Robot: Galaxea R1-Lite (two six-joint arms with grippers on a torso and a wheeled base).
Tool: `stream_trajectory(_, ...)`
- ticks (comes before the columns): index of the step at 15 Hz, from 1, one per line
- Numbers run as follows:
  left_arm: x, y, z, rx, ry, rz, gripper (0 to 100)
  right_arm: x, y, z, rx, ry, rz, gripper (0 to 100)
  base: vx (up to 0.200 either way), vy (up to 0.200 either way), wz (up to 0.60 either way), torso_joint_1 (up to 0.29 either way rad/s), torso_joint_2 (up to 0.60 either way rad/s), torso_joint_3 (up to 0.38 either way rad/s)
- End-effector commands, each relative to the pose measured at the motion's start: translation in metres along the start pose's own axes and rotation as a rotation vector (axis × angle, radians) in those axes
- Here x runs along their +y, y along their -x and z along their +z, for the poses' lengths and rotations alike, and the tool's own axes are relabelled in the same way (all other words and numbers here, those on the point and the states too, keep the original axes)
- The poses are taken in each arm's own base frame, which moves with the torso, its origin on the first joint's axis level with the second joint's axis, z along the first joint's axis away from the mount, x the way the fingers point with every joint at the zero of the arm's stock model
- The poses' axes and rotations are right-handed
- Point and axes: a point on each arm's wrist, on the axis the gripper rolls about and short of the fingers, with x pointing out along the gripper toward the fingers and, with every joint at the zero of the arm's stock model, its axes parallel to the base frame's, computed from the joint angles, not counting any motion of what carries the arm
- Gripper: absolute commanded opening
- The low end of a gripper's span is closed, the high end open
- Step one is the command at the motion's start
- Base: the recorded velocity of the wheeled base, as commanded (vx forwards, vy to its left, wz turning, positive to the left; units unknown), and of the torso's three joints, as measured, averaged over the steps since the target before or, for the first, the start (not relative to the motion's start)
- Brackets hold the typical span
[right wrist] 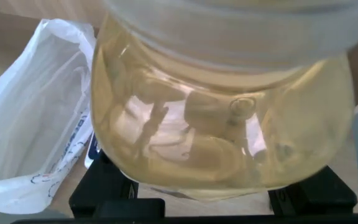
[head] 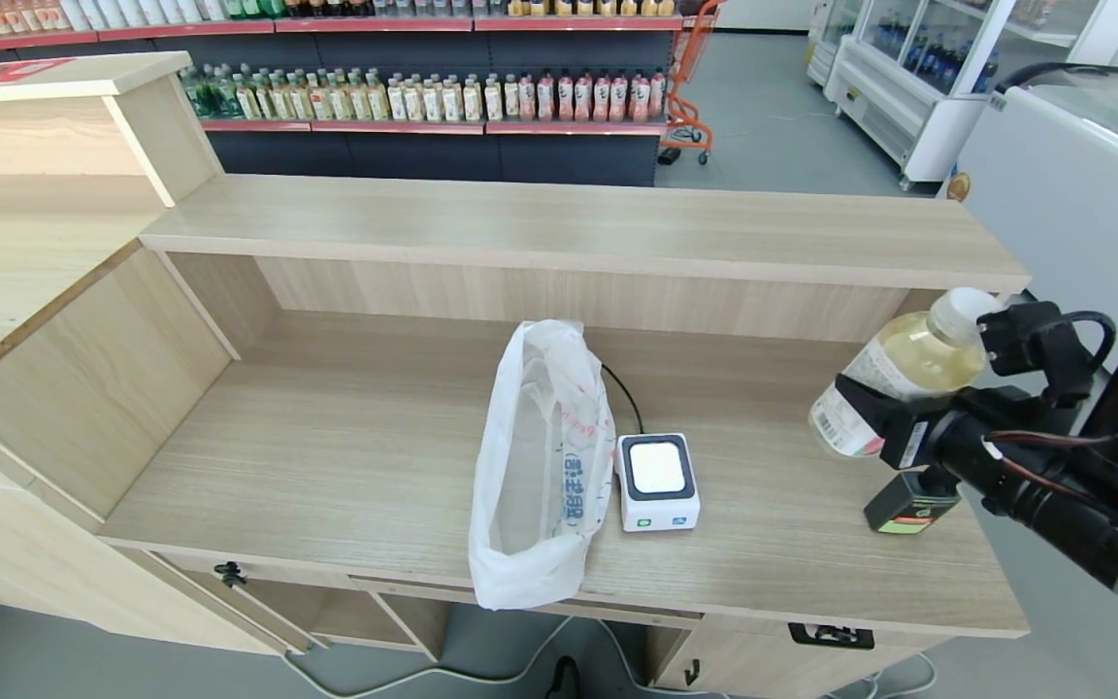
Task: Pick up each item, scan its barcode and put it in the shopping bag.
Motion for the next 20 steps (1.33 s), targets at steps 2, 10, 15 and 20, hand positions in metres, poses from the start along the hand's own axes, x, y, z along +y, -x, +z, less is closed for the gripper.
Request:
stream_trajectory(2,0.0,0.0,0.0,0.002,0.0,0.0,0,-0.001,0.021,0.002,-0.007,0.0,-0.024,0,0.0,0.0,0.0,0.0,0.0,0.0)
stream_trajectory(10,0.0,0.0,0.0,-0.001,0.0,0.0,0,0.022,0.019,0.001,0.0,-0.032,0.081,0,0.0,0.175,0.0,0.005,0.0,0.003)
stream_trajectory(15,0.0,0.0,0.0,0.0,0.0,0.0,0,0.047,-0.006,-0.022,0.085,-0.019,0.158,0,0.0,0.16,0.0,-0.001,0.0,0.003)
stream_trajectory(20,0.0,0.0,0.0,0.0,0.001,0.0,0,0.059,-0.048,-0.062,0.14,-0.01,0.157,0,0.0,0.0,0.0,0.0,0.0,0.0)
